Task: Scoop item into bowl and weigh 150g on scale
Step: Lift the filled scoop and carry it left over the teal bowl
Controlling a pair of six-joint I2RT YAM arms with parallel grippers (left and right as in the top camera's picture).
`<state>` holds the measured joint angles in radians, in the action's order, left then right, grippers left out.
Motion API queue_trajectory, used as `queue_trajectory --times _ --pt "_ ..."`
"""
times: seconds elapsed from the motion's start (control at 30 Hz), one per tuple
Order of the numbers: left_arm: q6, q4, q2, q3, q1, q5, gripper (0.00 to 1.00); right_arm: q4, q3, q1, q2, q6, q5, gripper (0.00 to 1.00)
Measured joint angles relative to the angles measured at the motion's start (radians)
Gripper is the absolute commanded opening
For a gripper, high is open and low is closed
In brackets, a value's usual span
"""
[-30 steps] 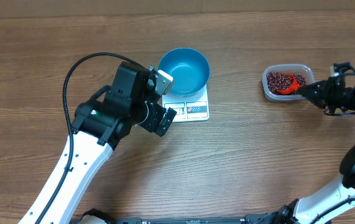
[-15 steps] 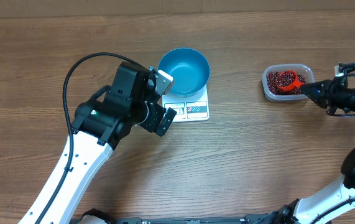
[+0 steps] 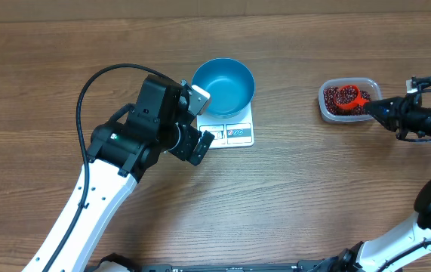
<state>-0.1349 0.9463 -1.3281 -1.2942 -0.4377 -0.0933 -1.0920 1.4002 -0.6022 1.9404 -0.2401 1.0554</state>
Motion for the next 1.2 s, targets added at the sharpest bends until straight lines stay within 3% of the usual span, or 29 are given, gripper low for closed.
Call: queue_trajectory --times 1.2 --pt "0.000 0.000 0.000 0.000 0.000 0.000 1.00 -0.097 0.000 0.019 0.000 -0.103 0.222 0.04"
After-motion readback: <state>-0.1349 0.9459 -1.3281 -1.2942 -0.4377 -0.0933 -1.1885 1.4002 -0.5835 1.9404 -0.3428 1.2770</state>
